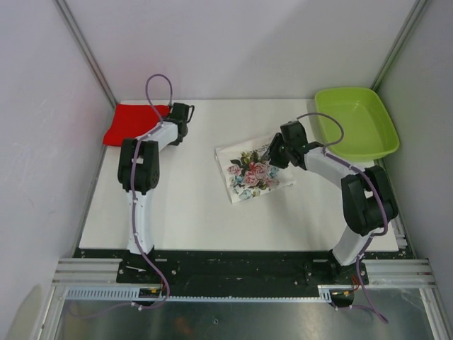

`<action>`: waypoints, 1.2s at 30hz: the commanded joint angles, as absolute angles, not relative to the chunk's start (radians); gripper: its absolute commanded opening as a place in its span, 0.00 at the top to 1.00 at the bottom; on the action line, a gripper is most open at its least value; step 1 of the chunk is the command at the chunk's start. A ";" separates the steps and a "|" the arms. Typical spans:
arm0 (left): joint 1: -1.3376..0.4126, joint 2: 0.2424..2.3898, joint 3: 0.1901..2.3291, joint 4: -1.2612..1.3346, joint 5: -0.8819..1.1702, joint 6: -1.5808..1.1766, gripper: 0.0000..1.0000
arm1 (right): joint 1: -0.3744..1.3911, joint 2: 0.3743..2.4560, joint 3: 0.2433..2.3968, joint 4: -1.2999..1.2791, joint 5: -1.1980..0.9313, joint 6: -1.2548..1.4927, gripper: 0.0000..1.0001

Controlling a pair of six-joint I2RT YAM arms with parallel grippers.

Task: Fold and stack the t-shirts
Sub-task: Put the neatly folded tshirt into the corner of the board with both arms

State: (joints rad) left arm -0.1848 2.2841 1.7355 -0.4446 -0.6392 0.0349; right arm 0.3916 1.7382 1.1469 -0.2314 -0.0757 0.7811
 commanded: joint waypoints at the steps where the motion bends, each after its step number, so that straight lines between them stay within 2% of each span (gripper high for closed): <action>1: -0.185 2.299 1.763 -0.455 -0.699 0.057 0.52 | 0.380 1.673 1.184 -0.265 -0.075 0.762 0.54; 6: -0.182 2.319 1.761 -0.455 -0.748 0.056 0.59 | 0.379 1.668 1.185 -0.297 -0.064 0.750 0.55; 11: -0.181 2.333 1.771 -0.455 -0.780 0.059 0.70 | 0.379 1.661 1.182 -0.314 -0.054 0.736 0.55; 16: -0.188 2.319 1.773 -0.456 -0.763 0.049 0.93 | 0.376 1.652 1.180 -0.324 -0.037 0.728 0.55; 18: -0.205 2.302 1.766 -0.457 -0.752 0.043 0.98 | 0.372 1.650 1.169 -0.330 -0.029 0.726 0.55; 36: -0.421 2.093 1.581 -0.620 -0.551 -0.289 1.00 | 0.334 1.434 0.832 -0.273 0.042 0.733 0.55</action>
State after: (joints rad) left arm -0.3653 2.1902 1.6234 -0.5720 -0.6380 -0.1577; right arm 0.3397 1.5093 0.8825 -0.3027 0.0116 0.7326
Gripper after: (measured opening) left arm 0.022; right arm 0.453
